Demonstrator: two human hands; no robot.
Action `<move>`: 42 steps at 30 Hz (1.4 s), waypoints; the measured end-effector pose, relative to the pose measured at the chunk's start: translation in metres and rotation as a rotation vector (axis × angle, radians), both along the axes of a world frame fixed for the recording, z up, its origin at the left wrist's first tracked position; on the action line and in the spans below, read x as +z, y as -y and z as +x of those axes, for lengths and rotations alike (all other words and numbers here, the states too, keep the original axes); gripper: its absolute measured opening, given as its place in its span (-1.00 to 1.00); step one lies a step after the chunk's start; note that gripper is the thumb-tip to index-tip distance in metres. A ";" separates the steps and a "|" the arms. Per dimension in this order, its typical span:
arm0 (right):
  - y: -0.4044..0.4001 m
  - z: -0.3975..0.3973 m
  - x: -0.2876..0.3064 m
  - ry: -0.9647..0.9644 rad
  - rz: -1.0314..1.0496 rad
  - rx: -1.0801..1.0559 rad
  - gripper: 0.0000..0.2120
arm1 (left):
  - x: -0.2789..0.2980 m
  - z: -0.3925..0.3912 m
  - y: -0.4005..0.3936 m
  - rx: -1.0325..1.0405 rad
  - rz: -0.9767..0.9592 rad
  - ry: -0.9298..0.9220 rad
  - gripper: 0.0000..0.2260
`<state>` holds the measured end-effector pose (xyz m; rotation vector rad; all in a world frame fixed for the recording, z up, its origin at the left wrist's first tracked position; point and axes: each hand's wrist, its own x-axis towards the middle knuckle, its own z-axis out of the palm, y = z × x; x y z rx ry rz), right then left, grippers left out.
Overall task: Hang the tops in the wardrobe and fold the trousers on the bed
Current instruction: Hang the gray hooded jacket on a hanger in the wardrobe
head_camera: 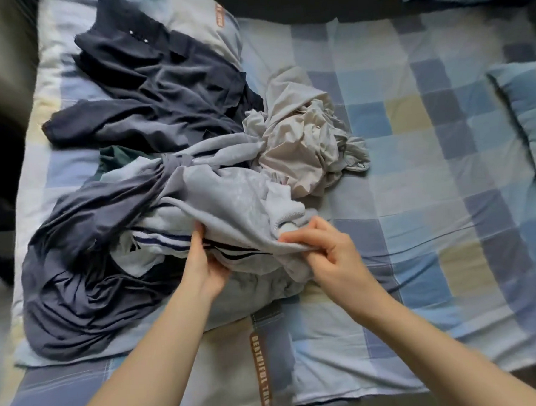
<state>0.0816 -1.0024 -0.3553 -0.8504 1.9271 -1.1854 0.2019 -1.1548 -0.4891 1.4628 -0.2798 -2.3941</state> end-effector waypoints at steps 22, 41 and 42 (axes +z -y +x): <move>-0.110 0.048 0.163 0.635 0.406 -0.451 -0.58 | 0.341 0.067 -0.117 -0.890 -0.917 0.097 -0.94; -0.177 0.142 0.258 0.653 -0.131 -0.587 -0.78 | 0.320 0.188 -0.147 -0.699 -0.674 0.334 -0.62; -0.183 0.145 0.268 0.643 -0.151 -0.584 -0.77 | 0.318 0.186 -0.145 -0.641 -0.608 0.270 -0.49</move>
